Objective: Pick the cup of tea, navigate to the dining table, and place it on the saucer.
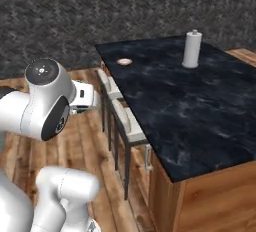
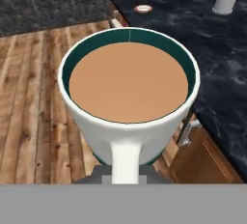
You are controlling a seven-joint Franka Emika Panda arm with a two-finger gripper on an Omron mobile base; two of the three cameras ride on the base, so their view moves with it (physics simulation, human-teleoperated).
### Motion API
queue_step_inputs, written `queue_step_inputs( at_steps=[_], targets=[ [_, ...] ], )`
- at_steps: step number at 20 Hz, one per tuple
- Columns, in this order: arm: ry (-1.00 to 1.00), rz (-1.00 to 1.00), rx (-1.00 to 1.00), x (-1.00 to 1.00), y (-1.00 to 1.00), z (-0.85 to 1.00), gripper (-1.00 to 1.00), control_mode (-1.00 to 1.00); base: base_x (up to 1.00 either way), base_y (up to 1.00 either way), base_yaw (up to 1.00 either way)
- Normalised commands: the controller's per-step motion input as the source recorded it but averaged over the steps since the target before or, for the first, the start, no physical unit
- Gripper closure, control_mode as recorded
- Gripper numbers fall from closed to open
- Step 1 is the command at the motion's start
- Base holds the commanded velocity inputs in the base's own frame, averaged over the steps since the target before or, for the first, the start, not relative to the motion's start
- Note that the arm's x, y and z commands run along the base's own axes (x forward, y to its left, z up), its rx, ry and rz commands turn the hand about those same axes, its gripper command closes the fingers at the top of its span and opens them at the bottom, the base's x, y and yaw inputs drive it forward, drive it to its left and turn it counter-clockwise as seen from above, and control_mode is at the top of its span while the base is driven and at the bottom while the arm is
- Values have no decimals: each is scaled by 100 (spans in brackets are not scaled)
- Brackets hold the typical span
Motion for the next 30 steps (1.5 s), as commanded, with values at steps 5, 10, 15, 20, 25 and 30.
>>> queue_step_inputs(
  at_steps=[5, 10, 15, 20, 25, 30],
  targets=[
    [0, 0, 0, 0, 0, 0, 100, 100, 54, 92, -42],
    [0, 0, 0, 0, 0, 0, 100, 100, 46, 100, -35],
    [0, 0, 0, 0, 0, 0, 100, 100, 57, 98, -34],
    [0, 0, 0, 0, 0, 0, 100, 100, 68, 91, -37],
    [0, 0, 0, 0, 0, 0, 100, 100, 62, 90, -36],
    [0, 0, 0, 0, 0, 0, 100, 100, 59, 77, -36]
  ],
)
